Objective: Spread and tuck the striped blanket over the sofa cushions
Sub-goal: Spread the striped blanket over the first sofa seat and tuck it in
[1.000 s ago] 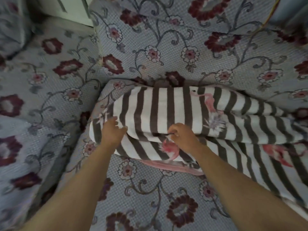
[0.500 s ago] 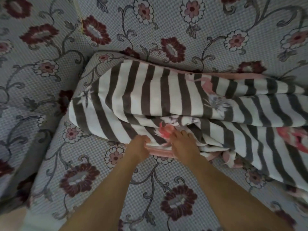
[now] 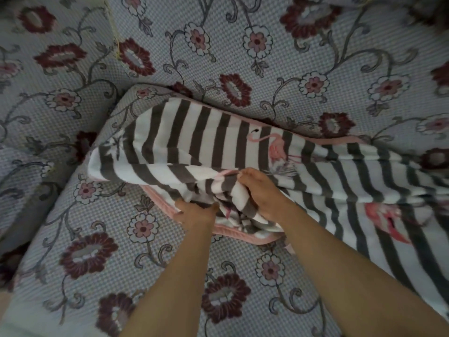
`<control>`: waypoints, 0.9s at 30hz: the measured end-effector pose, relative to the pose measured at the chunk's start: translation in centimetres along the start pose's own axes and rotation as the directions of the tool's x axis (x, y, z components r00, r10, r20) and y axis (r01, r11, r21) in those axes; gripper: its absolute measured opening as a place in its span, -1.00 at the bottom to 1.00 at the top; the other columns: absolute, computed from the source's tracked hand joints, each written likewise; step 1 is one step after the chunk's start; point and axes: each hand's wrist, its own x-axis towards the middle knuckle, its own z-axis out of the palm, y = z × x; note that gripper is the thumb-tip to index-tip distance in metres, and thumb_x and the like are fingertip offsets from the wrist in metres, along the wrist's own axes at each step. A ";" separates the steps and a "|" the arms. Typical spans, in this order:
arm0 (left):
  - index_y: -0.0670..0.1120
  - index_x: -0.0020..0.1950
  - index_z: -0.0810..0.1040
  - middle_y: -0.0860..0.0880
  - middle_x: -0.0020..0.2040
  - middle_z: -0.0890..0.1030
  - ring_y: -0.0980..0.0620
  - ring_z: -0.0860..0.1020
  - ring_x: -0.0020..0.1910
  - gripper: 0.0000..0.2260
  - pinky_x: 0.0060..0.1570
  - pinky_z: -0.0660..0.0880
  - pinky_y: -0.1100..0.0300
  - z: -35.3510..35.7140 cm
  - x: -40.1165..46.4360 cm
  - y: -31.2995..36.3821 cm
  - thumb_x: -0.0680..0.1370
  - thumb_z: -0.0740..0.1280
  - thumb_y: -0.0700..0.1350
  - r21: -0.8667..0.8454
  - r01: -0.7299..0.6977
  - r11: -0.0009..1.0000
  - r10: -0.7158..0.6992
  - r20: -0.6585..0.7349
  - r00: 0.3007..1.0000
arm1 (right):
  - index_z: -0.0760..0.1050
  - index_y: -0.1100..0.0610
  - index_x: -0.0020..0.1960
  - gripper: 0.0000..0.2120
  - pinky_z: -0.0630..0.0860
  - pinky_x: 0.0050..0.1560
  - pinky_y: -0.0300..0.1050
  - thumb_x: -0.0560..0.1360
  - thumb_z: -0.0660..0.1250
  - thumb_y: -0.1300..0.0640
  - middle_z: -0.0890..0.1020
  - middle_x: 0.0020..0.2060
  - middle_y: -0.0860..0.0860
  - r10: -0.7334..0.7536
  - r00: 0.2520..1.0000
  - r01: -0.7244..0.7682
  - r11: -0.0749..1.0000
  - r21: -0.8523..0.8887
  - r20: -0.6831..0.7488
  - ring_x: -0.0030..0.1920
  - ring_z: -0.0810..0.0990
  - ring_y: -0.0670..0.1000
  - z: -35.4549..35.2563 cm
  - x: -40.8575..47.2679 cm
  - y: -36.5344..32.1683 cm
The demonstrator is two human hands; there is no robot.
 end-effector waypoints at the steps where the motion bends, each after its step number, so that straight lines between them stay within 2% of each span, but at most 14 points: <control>1: -0.01 0.52 -0.10 -0.25 0.49 0.04 -0.30 0.26 0.39 -0.03 0.31 0.37 -0.12 0.3 -0.2 0.1 0.36 0.52 -0.05 0.049 0.040 0.998 -0.039 -0.011 0.999 | 0.40 0.11 -0.20 -0.81 0.48 -0.10 -0.04 0.60 0.17 0.20 0.54 -0.22 0.11 -0.006 1.000 0.006 0.999 -0.034 0.015 -0.18 0.52 0.05 -0.2 0.0 0.1; 3: 0.03 0.50 -0.09 -0.28 0.46 0.05 -0.33 0.30 0.35 -0.07 0.24 0.42 -0.14 0.9 0.2 -0.2 0.37 0.51 -0.02 0.108 0.074 0.991 -0.069 -0.048 0.996 | 0.39 0.10 -0.19 -0.81 0.48 -0.14 -0.07 0.60 0.17 0.18 0.54 -0.22 0.09 0.001 0.999 0.002 0.995 -0.095 0.039 -0.20 0.52 0.03 -0.4 0.1 0.1; 7: 0.06 0.48 -0.02 -0.31 0.35 0.30 -0.31 0.39 0.26 -0.28 0.17 0.45 -0.16 0.7 0.9 -1.3 0.48 0.36 -0.10 0.375 -0.009 0.927 0.080 -0.176 0.981 | 0.38 0.11 -0.18 -0.83 0.47 -0.10 -0.02 0.60 0.17 0.16 0.54 -0.17 0.13 -0.022 0.999 0.029 0.989 -0.145 0.050 -0.16 0.52 0.05 -0.3 0.6 -0.2; 9: 0.08 0.46 -0.01 -0.28 0.38 0.28 -0.30 0.35 0.28 -0.35 0.17 0.43 -0.17 0.4 1.5 -1.8 0.51 0.30 -0.16 0.454 -0.016 0.891 0.105 -0.172 0.979 | 0.36 0.11 -0.19 -0.81 0.45 -0.14 -0.04 0.60 0.17 0.18 0.52 -0.20 0.13 -0.054 0.998 0.059 0.985 -0.159 0.036 -0.18 0.50 0.05 -0.2 0.9 -0.6; 11: 0.11 0.39 0.03 -0.23 0.44 0.22 -0.29 0.40 0.21 -0.45 0.08 0.45 -0.13 0.2 2.4 -2.2 0.53 0.24 -0.20 0.472 -0.082 0.878 0.179 -0.165 0.970 | 0.36 0.11 -0.20 -0.80 0.43 -0.20 -0.07 0.61 0.16 0.20 0.51 -0.23 0.12 -0.080 0.996 0.083 0.984 -0.158 0.024 -0.22 0.48 0.04 0.1 0.9 -1.2; 13: 0.09 0.33 0.06 -0.22 0.42 0.29 -0.28 0.48 0.10 -0.54 -0.08 0.45 -0.02 -0.1 3.2 -2.5 0.54 0.19 -0.20 0.457 -0.183 0.870 0.263 -0.116 0.958 | 0.36 0.10 -0.20 -0.80 0.42 -0.22 -0.08 0.61 0.16 0.19 0.51 -0.23 0.13 -0.101 0.995 0.101 0.980 -0.170 0.008 -0.23 0.47 0.04 0.1 0.9 -1.5; 15: 0.04 0.34 0.16 -0.21 0.25 0.48 -0.26 0.52 0.07 -0.58 -0.14 0.38 0.09 -0.6 3.4 -2.5 0.54 0.19 -0.19 0.381 -0.279 0.882 0.325 -0.061 0.944 | 0.35 0.09 -0.21 -0.79 0.41 -0.22 -0.08 0.61 0.16 0.19 0.51 -0.24 0.11 -0.122 0.992 0.117 0.971 -0.209 -0.012 -0.23 0.47 0.03 0.2 0.9 -1.5; 17: -0.06 0.28 0.32 -0.16 0.11 0.57 -0.21 0.55 0.05 -0.64 -0.12 0.35 0.14 -1.6 2.8 -1.9 0.50 0.26 -0.20 0.315 -0.372 0.873 0.403 -0.039 0.914 | 0.36 0.08 -0.20 -0.80 0.44 -0.20 -0.08 0.60 0.17 0.18 0.53 -0.19 0.12 -0.116 0.992 0.102 0.964 -0.245 -0.044 -0.19 0.49 0.03 0.3 0.8 -1.1; 20: -0.15 0.05 0.52 -0.14 -0.03 0.62 -0.16 0.57 0.00 -0.81 -0.13 0.38 0.16 -5.3 2.1 0.0 0.46 0.37 -0.18 0.351 -0.433 0.830 0.468 -0.015 0.884 | 0.39 0.10 -0.12 -0.89 0.48 -0.31 -0.22 0.59 0.20 0.22 0.54 -0.15 0.13 -0.106 0.984 0.062 0.958 -0.281 -0.144 -0.20 0.53 -0.01 1.1 0.4 -0.2; 22: -0.15 -0.13 0.59 -0.15 -0.10 0.65 -0.16 0.59 -0.04 -0.95 -0.12 0.45 0.15 -9.6 2.5 1.6 0.43 0.39 -0.20 0.381 -0.479 0.791 0.521 -0.011 0.853 | 0.38 0.15 -0.05 -0.94 0.45 -0.29 -0.26 0.55 0.23 0.29 0.51 -0.22 0.05 -0.189 0.964 0.115 0.932 -0.344 -0.188 -0.28 0.52 -0.11 1.8 -0.1 0.5; 24: -0.16 -0.23 0.61 -0.18 -0.18 0.66 -0.19 0.60 -0.12 -0.94 -0.14 0.49 0.11 -14.6 3.5 2.8 0.41 0.35 -0.25 0.503 -0.542 0.674 0.609 0.037 0.792 | 0.38 0.15 -0.05 -0.89 0.37 -0.11 -0.17 0.49 0.30 0.27 0.46 -0.20 0.01 -0.346 0.924 0.204 0.804 -0.559 -0.161 -0.20 0.47 -0.04 2.7 -0.9 1.6; 26: -0.18 -0.24 0.62 -0.21 -0.21 0.63 -0.21 0.58 -0.15 -0.91 -0.20 0.47 0.09 -19.7 4.2 3.5 0.39 0.32 -0.28 0.698 -0.539 0.471 0.643 0.147 0.751 | 0.43 0.12 -0.07 -0.82 0.25 -0.01 -0.12 0.39 0.38 0.11 0.43 -0.07 -0.01 -0.468 0.883 0.263 0.534 -0.804 -0.022 -0.02 0.40 0.00 4.2 -2.3 3.4; 27: -0.20 -0.22 0.61 -0.21 -0.22 0.61 -0.22 0.58 -0.15 -0.92 -0.21 0.47 0.08 -22.2 5.0 3.4 0.39 0.32 -0.28 0.779 -0.511 0.364 0.640 0.190 0.745 | 0.45 0.09 -0.05 -0.76 0.18 0.02 -0.12 0.36 0.38 0.01 0.39 0.02 -0.01 -0.443 0.895 0.260 0.417 -0.871 0.055 0.08 0.33 -0.01 5.4 -3.2 4.4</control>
